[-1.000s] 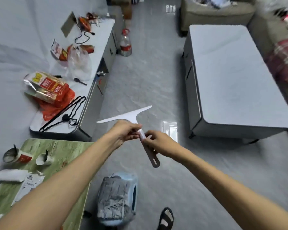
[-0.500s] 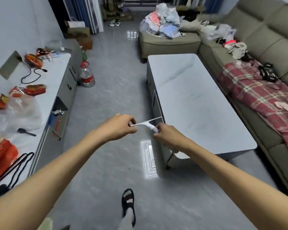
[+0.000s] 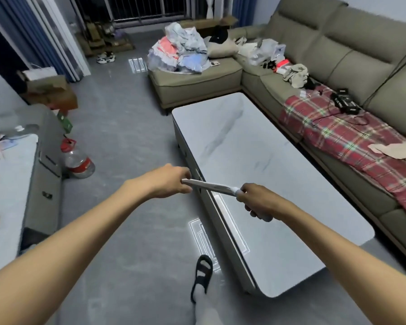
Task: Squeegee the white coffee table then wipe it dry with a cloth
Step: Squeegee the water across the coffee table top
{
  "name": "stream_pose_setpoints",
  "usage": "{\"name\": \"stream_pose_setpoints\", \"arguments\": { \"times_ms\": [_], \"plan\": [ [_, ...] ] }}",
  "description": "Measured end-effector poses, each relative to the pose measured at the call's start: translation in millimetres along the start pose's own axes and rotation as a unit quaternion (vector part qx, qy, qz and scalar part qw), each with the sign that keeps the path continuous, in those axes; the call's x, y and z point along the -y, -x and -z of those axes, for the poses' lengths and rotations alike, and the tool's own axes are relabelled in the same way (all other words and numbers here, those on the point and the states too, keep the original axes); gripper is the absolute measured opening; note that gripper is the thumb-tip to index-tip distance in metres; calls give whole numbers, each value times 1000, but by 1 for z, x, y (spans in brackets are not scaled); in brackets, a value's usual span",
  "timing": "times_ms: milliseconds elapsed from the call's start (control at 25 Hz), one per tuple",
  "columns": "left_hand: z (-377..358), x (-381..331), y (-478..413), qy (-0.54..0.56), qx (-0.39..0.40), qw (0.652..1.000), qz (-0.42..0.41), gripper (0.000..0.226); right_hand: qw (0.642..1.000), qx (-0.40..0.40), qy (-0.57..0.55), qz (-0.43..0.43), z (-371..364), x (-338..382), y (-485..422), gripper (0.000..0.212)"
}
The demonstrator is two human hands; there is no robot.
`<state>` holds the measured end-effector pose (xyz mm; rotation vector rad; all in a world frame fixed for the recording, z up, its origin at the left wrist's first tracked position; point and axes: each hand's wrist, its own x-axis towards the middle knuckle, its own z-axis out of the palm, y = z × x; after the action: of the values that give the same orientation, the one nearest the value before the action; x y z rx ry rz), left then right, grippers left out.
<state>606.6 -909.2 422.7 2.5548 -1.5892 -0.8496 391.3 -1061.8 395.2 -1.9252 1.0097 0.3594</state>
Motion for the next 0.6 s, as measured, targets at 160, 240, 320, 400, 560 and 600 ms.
{"name": "stream_pose_setpoints", "arguments": {
  "times_ms": [160, 240, 320, 400, 560, 600],
  "plan": [
    [67, 42, -110, -12, 29, 999, 6, 39, 1000, 20, -13, -13, 49, 49, -116, 20],
    [104, 60, -157, -21, 21, 1000, -1, 40, 1000, 23, -14, -6, 78, 84, -163, 18],
    [147, 81, -201, -10, -4, 1000, -10, 40, 1000, 12, -21, -9, 108, 124, -207, 20],
    [186, 99, -246, -8, -7, 1000, -16, 41, 999, -6, -28, -14, 135, 158, -249, 25],
    [241, 146, -344, -6, 9, 999, -38, 41, 997, -45, -41, -38, 169, 205, -344, 18],
    [253, 159, -372, -11, 19, 999, -47, 41, 997, -54, -43, -47, 175, 217, -370, 17]
  ]
}}
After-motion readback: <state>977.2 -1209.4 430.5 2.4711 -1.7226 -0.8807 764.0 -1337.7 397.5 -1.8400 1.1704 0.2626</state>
